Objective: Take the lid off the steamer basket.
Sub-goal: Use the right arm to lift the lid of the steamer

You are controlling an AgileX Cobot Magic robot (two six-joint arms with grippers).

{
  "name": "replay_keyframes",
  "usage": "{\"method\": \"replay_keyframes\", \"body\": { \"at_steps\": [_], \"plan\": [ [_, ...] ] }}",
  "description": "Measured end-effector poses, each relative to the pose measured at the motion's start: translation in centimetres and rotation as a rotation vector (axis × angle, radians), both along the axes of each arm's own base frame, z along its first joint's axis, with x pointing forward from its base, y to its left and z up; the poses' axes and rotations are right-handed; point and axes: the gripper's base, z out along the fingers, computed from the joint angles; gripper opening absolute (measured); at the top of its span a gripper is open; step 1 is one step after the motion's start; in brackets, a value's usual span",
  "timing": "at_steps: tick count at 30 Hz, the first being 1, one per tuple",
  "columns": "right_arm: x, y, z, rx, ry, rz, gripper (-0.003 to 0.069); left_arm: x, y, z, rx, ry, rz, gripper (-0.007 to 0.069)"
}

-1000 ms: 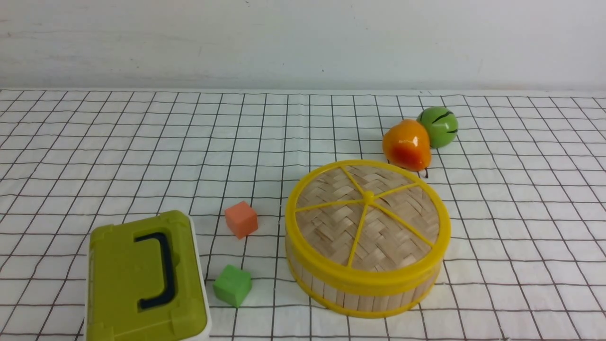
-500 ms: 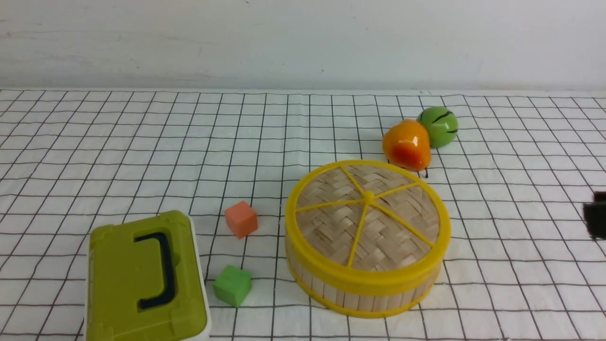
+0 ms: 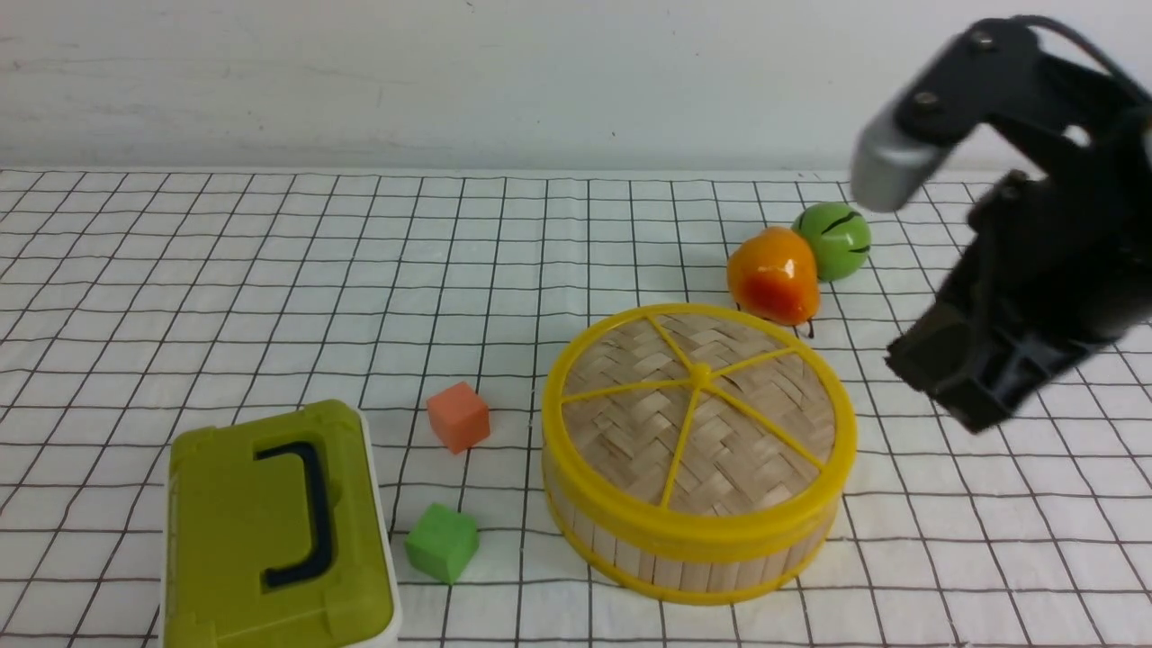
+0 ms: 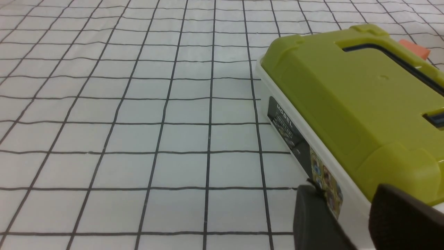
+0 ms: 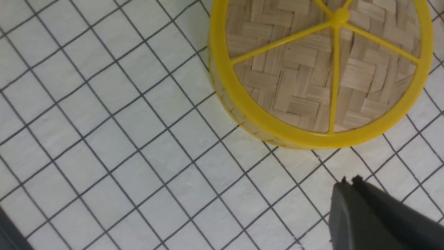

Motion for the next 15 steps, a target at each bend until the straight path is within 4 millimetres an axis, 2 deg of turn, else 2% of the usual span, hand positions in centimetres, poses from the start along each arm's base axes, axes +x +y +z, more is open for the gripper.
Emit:
{"method": "replay_keyframes", "body": {
  "at_steps": [3,4,5,7,11,13,15],
  "plan": [
    [2.7,1.6,-1.2,-0.010,0.047,-0.021,0.0057,0.0,0.0,0.0,0.000,0.000,0.000,0.0239],
    [2.8,1.7,-1.2,-0.008,0.046,-0.022,0.0062,0.0,0.0,0.0,0.000,0.000,0.000,0.0239],
    [4.1,2.4,-1.9,-0.012,0.069,-0.037,0.0103,0.0,0.0,0.0,0.000,0.000,0.000,0.0239],
    [5.3,3.0,-2.7,-0.016,0.086,-0.048,0.0151,0.0,0.0,0.0,0.000,0.000,0.000,0.0239],
    [9.3,5.2,-5.3,-0.008,0.108,-0.089,0.0331,0.0,0.0,0.0,0.000,0.000,0.000,0.0239],
    [10.6,5.9,-6.4,-0.001,0.102,-0.098,0.0379,0.0,0.0,0.0,0.000,0.000,0.000,0.0239],
    [11.3,6.2,-7.0,0.005,0.092,-0.102,0.0398,0.0,0.0,0.0,0.000,0.000,0.000,0.0239]
  ]
}}
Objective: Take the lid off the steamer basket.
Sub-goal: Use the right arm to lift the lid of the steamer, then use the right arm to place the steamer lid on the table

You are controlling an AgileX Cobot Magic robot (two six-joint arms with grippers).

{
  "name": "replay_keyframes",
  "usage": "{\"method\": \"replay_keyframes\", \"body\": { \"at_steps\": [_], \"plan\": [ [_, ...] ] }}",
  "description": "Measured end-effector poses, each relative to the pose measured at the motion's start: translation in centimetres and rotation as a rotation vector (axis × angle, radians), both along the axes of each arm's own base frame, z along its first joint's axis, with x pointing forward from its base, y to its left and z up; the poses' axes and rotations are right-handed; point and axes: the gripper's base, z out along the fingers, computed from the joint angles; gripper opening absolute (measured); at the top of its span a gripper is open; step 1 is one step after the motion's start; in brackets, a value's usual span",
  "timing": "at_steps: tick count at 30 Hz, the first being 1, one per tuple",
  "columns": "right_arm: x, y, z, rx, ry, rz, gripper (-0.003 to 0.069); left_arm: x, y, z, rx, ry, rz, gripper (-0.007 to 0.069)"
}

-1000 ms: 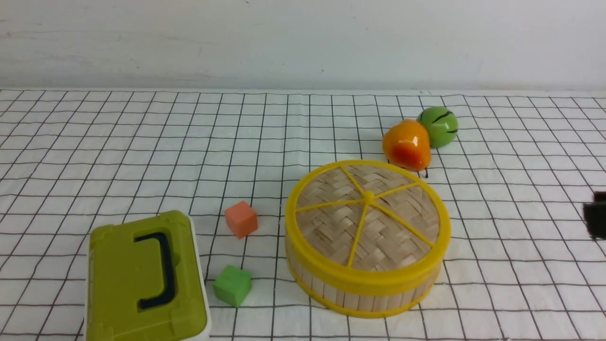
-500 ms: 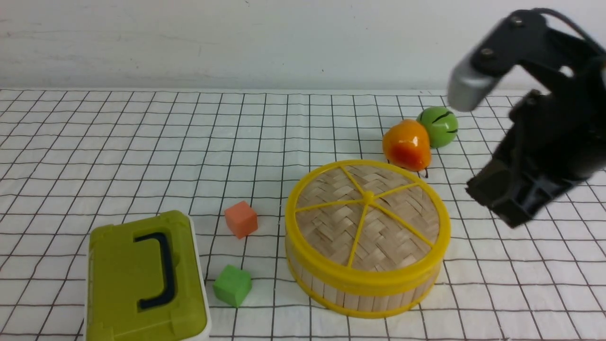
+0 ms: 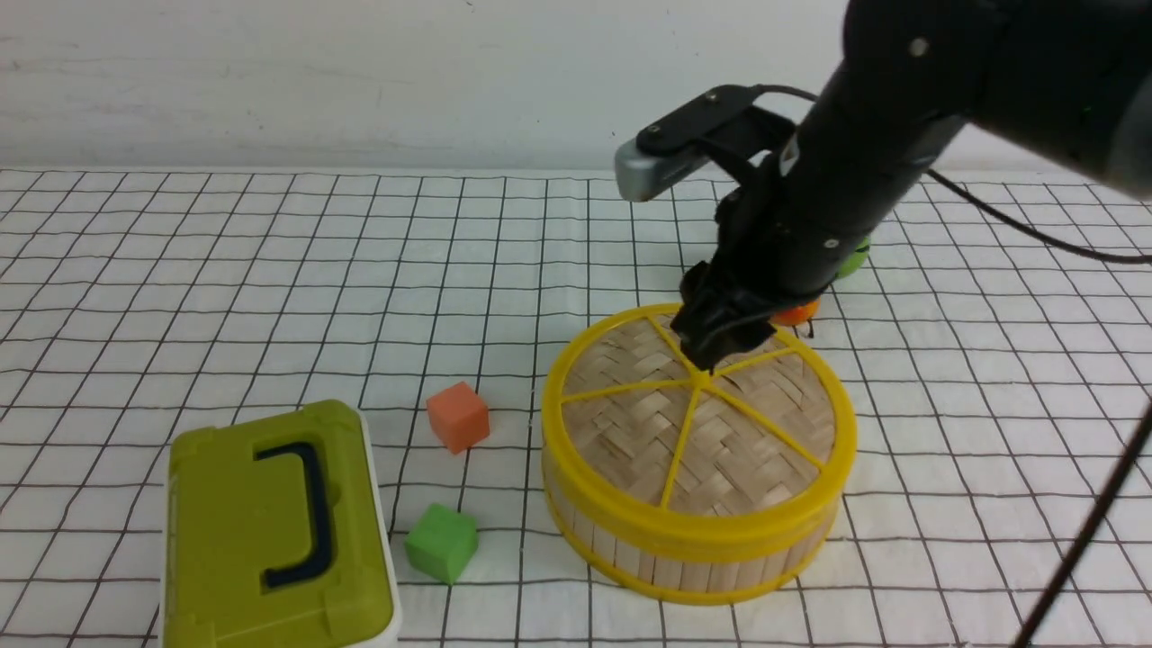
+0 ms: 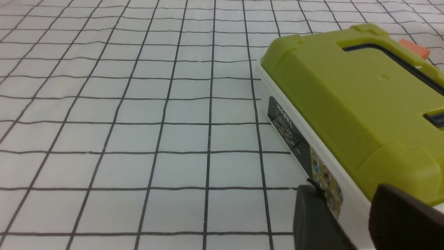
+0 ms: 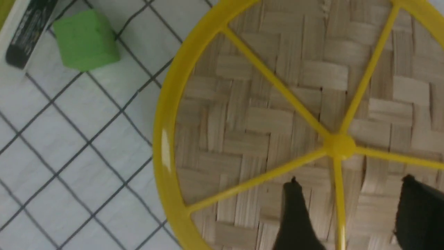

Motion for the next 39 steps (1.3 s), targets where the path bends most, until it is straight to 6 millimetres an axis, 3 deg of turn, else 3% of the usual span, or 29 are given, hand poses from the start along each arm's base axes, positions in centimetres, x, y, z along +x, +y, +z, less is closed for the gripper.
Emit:
{"method": "replay_keyframes", "body": {
  "at_steps": [4,9,15,16,17,21,24,27,28,29,32,33,35,39],
  "plan": [
    [2.0,1.0,-3.6,-0.011,0.036,-0.047,0.0421,0.0,0.0,0.0,0.000,0.000,0.000,0.0239],
    [3.0,0.8,-5.6,-0.069,0.052,-0.109,0.0385,0.0,0.0,0.0,0.000,0.000,0.000,0.0239],
    [3.1,0.8,-5.4,-0.062,0.045,-0.148,0.0234,0.0,0.0,0.0,0.000,0.000,0.000,0.0239],
    [3.1,0.9,-5.4,-0.060,0.045,-0.149,0.0149,0.0,0.0,0.0,0.000,0.000,0.000,0.0239],
    [3.1,0.9,-5.4,-0.060,0.043,-0.148,0.0108,0.0,0.0,0.0,0.000,0.000,0.000,0.0239],
    [2.9,0.8,-5.0,-0.063,0.041,-0.148,0.0107,0.0,0.0,0.0,0.000,0.000,0.000,0.0239],
    [2.2,0.4,-3.5,-0.070,0.038,-0.147,0.0107,0.0,0.0,0.0,0.000,0.000,0.000,0.0239],
    [0.5,-0.9,0.4,-0.051,-0.015,-0.151,0.0107,0.0,0.0,0.0,0.000,0.000,0.000,0.0239],
    [0.4,-1.0,0.7,-0.047,-0.021,-0.151,0.0107,0.0,0.0,0.0,0.000,0.000,0.000,0.0239],
    [-0.8,-2.3,3.6,-0.024,-0.060,-0.166,0.0107,0.0,0.0,0.0,0.000,0.000,0.000,0.0239],
    [-2.4,-4.9,6.9,0.002,-0.105,-0.203,0.0107,0.0,0.0,0.0,0.000,0.000,0.000,0.0239],
    [-2.9,-6.7,7.8,0.006,-0.118,-0.242,0.0107,0.0,0.0,0.0,0.000,0.000,0.000,0.0239],
    [-3.6,-9.0,8.5,0.013,-0.137,-0.298,0.0107,0.0,0.0,0.0,0.000,0.000,0.000,0.0239],
    [-4.0,-13.4,7.3,0.005,-0.144,-0.426,0.0107,0.0,0.0,0.0,0.000,0.000,0.000,0.0239]
  ]
}}
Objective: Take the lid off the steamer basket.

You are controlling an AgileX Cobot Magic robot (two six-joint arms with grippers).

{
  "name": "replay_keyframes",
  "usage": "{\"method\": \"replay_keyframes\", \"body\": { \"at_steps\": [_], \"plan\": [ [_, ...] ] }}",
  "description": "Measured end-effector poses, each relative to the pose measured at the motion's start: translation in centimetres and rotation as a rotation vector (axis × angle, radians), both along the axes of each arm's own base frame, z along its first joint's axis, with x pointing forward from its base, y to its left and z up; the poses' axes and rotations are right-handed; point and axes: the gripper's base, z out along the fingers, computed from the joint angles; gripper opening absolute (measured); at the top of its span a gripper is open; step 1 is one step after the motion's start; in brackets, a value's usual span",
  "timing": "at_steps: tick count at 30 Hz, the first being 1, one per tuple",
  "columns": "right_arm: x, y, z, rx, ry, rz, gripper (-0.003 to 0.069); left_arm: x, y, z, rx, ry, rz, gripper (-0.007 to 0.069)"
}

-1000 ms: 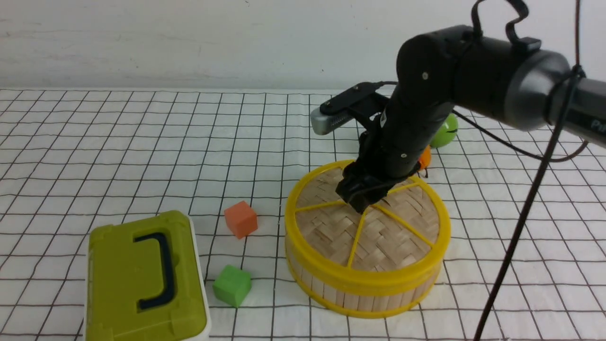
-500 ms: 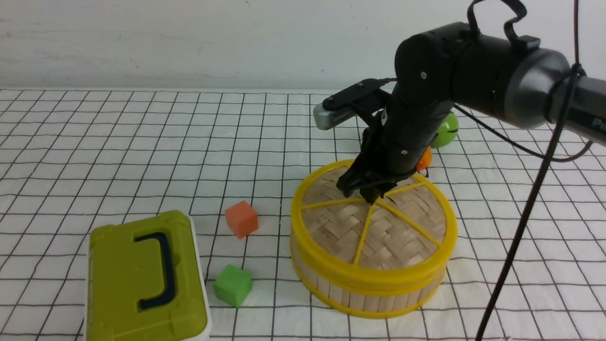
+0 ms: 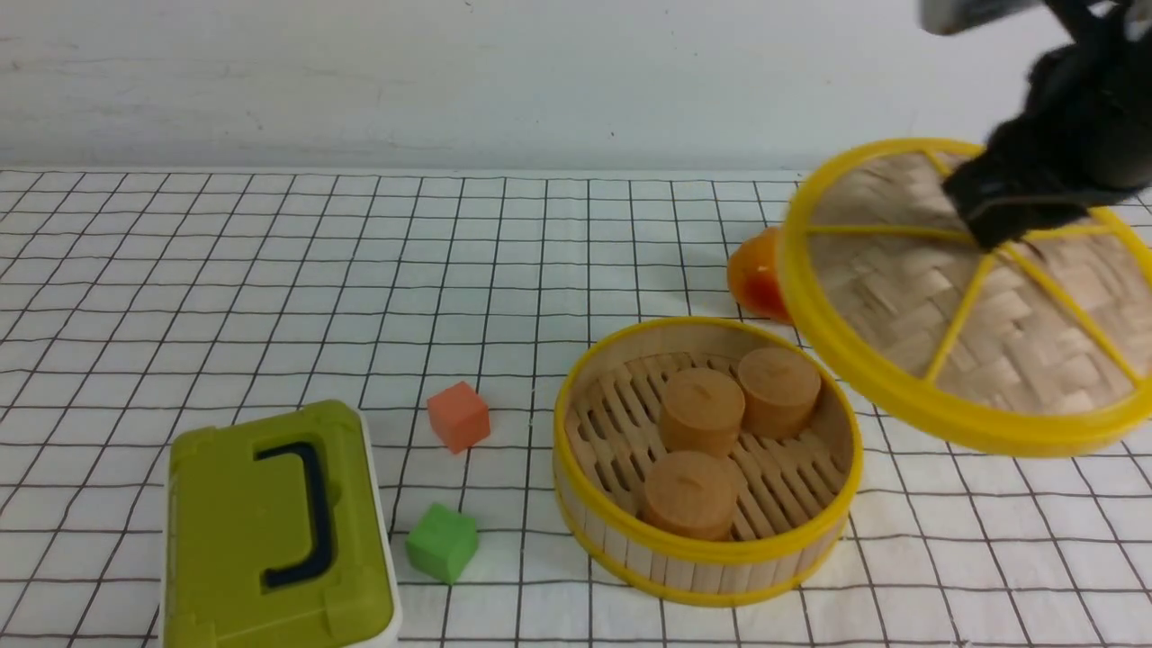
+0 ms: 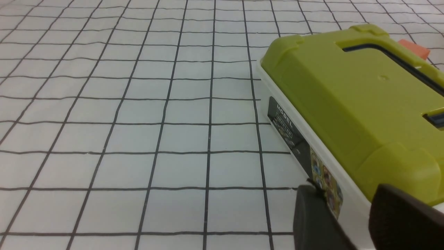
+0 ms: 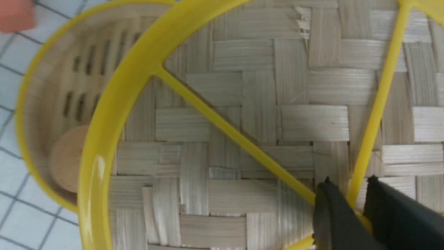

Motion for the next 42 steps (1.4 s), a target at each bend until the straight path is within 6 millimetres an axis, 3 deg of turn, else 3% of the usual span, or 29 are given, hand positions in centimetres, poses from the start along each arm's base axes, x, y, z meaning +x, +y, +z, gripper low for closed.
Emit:
{"method": "replay_keyframes", "body": {
  "at_steps": [1,4,8,9,13,18,23,25,27,29,30,33,37,42],
  "plan": [
    [-0.1,-2.0,-1.2,0.001,0.003,-0.064,0.0107,0.0,0.0,0.0,0.000,0.000,0.000,0.0239],
    [0.5,-5.1,-3.9,0.020,-0.003,-0.171,0.0107,0.0,0.0,0.0,0.000,0.000,0.000,0.0239],
    [1.5,-7.5,-7.8,0.053,0.011,-0.265,0.0107,0.0,0.0,0.0,0.000,0.000,0.000,0.0239],
    [1.6,-7.6,-8.0,0.053,0.006,-0.269,0.0107,0.0,0.0,0.0,0.000,0.000,0.000,0.0239],
    [3.2,-8.4,-12.8,0.059,0.065,-0.305,0.0107,0.0,0.0,0.0,0.000,0.000,0.000,0.0239],
    [4.9,-8.5,-16.2,0.063,0.098,-0.317,0.0107,0.0,0.0,0.0,0.000,0.000,0.000,0.0239],
    [5.7,-8.6,-18.3,0.065,0.137,-0.324,0.0112,0.0,0.0,0.0,0.000,0.000,0.000,0.0239],
    [5.8,-8.6,-19.0,0.063,0.155,-0.325,0.0154,0.0,0.0,0.0,0.000,0.000,0.000,0.0239],
    [5.8,-8.6,-19.0,0.064,0.153,-0.326,0.0176,0.0,0.0,0.0,0.000,0.000,0.000,0.0239],
    [5.8,-8.6,-18.9,0.076,0.160,-0.343,0.0275,0.0,0.0,0.0,0.000,0.000,0.000,0.0239],
    [5.7,-8.5,-18.8,0.077,0.160,-0.344,0.0292,0.0,0.0,0.0,0.000,0.000,0.000,0.0239],
    [4.9,-8.4,-17.0,0.101,0.147,-0.361,0.0340,0.0,0.0,0.0,0.000,0.000,0.000,0.0239],
    [3.1,-8.1,-12.6,0.145,0.052,-0.364,0.0316,0.0,0.0,0.0,0.000,0.000,0.000,0.0239],
    [-1.8,-7.6,-5.5,0.178,-0.171,-0.313,0.0174,0.0,0.0,0.0,0.000,0.000,0.000,0.0239]
  ]
}}
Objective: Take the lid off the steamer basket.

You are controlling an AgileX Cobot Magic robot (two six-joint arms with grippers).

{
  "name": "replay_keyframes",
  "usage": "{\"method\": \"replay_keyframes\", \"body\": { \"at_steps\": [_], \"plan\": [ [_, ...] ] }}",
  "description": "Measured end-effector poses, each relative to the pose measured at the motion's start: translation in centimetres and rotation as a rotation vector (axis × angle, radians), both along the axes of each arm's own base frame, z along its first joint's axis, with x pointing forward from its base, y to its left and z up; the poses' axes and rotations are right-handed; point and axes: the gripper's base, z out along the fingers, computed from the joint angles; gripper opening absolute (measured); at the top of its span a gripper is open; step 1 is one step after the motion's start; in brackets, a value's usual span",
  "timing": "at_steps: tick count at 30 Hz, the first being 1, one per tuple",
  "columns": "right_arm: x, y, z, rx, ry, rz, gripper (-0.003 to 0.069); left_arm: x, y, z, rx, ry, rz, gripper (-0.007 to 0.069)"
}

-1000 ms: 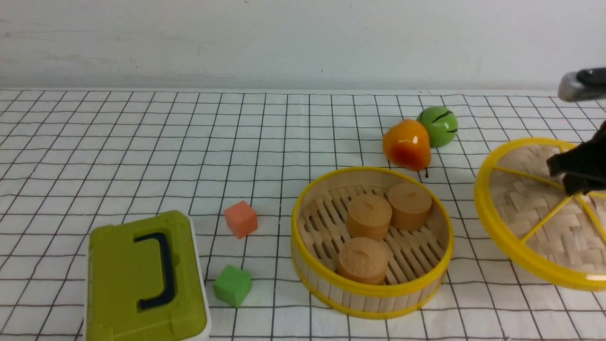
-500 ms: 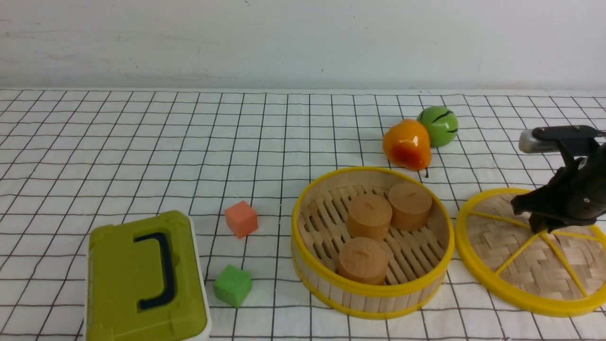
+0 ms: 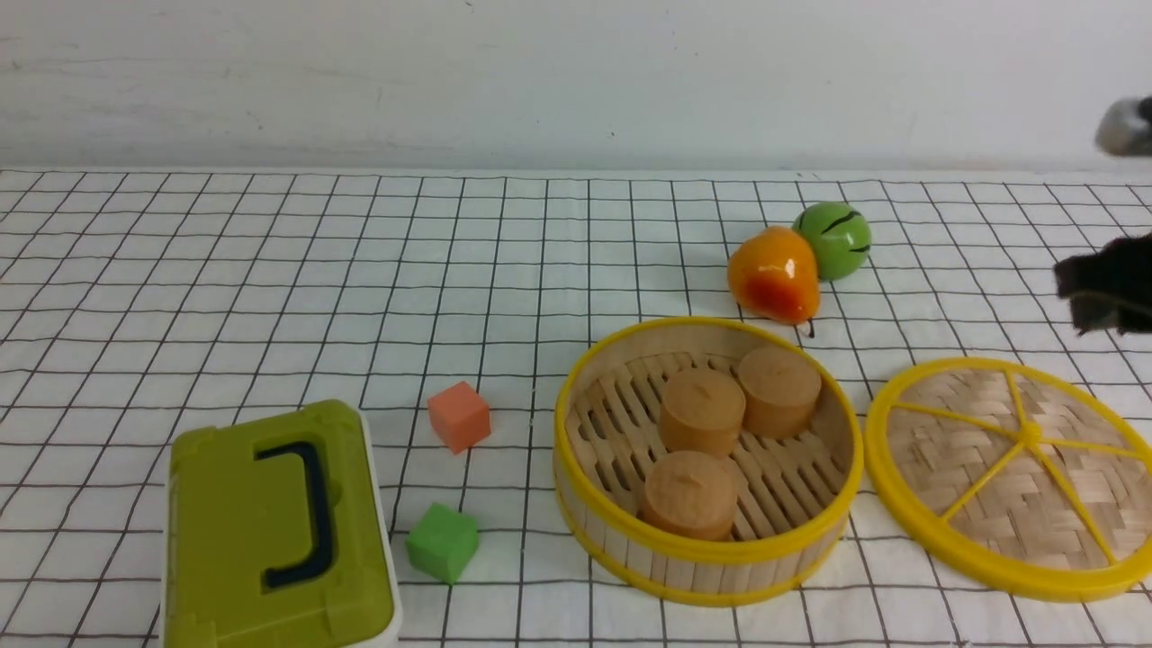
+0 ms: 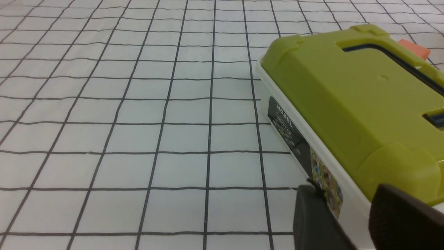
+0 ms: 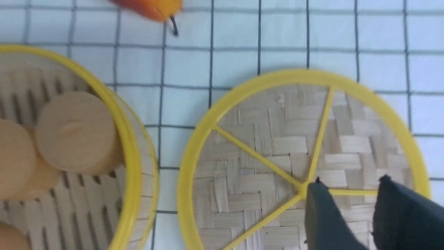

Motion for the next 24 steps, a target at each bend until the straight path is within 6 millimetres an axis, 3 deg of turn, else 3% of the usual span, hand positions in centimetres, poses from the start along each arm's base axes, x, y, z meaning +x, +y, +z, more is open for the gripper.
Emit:
{"method": "replay_keyframes", "body": {
  "at_steps": [1,3,4,6,11,18,24],
  "plan": [
    [-0.2,0.0,0.3,-0.003,-0.012,0.005,0.0160,0.0,0.0,0.0,0.000,0.000,0.000,0.0239],
    [-3.6,0.4,2.6,-0.008,-0.129,0.024,0.0063,0.0,0.0,0.0,0.000,0.000,0.000,0.0239],
    [-3.9,0.4,2.8,-0.008,-0.137,0.026,0.0056,0.0,0.0,0.0,0.000,0.000,0.000,0.0239],
    [-7.3,0.8,3.9,0.007,-0.228,0.040,-0.0016,0.0,0.0,0.0,0.000,0.000,0.000,0.0239],
    [-12.5,1.5,4.0,0.045,-0.329,0.062,-0.0022,0.0,0.0,0.0,0.000,0.000,0.000,0.0239],
    [-15.5,1.9,3.7,0.076,-0.387,0.073,-0.0022,0.0,0.0,0.0,0.000,0.000,0.000,0.0239],
    [-17.2,2.5,3.3,0.098,-0.320,0.122,-0.0019,0.0,0.0,0.0,0.000,0.000,0.000,0.0239]
  ]
}}
